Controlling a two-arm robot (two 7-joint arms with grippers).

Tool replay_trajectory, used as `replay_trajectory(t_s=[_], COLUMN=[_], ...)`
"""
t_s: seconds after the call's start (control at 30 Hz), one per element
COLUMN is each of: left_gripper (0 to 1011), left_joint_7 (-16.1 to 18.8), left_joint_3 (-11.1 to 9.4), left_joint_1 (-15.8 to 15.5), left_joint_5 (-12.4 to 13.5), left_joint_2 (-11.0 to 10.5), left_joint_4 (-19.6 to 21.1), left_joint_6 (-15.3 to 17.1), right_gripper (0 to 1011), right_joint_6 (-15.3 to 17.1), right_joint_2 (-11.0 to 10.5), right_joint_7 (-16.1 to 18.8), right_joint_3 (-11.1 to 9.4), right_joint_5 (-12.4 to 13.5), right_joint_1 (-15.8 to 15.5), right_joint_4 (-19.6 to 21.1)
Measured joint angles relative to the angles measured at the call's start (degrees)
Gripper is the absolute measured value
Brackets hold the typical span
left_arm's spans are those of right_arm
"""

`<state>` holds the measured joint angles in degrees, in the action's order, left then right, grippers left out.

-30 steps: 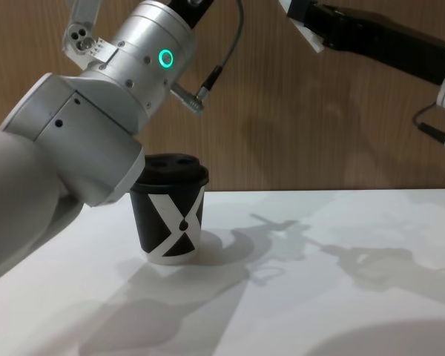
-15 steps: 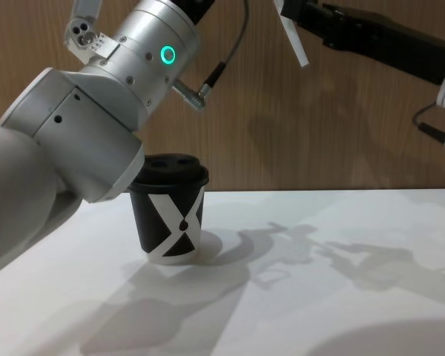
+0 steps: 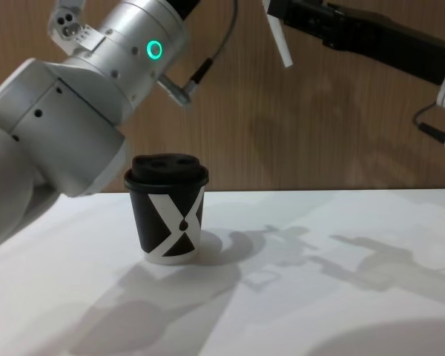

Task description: Pick up the straw with one hand, pass it to the other hand, and insert it into the cup.

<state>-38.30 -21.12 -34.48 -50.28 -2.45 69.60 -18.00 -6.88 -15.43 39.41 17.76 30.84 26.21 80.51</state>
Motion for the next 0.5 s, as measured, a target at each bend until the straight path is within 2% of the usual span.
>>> replay_trajectory(t_s=[0.07,0.2,0.27,0.3,0.33,0.43,0.5], left_gripper=[5,5,4,5,5,5,5], left_joint_7=[1.0,2.7,3.6,4.3,4.7,6.2,7.4], left_joint_3=[0.0,0.1,0.1,0.1,0.2,0.3,0.3], left_joint_1=[0.3,1.0,1.2,1.5,1.7,2.2,2.5], left_joint_5=[1.0,2.9,3.9,4.7,5.2,7.0,8.4], left_joint_2=[-0.7,-2.3,-2.9,-3.6,-4.0,-5.6,-6.7], left_joint_4=[1.0,3.2,4.2,5.4,5.9,8.1,9.6], left_joint_6=[0.1,0.6,1.0,1.3,1.5,2.6,3.5], right_gripper=[736,802,898,898,944,1000,1001], right_joint_6=[0.0,0.0,0.0,0.0,0.0,0.0,0.0], right_joint_2=[0.0,0.0,0.0,0.0,0.0,0.0,0.0], right_joint_7=[0.0,0.0,0.0,0.0,0.0,0.0,0.0], right_joint_3=[0.0,0.0,0.0,0.0,0.0,0.0,0.0], right_joint_5=[0.0,0.0,0.0,0.0,0.0,0.0,0.0], right_joint_1=[0.0,0.0,0.0,0.0,0.0,0.0,0.0], right_joint_4=[0.0,0.0,0.0,0.0,0.0,0.0,0.0])
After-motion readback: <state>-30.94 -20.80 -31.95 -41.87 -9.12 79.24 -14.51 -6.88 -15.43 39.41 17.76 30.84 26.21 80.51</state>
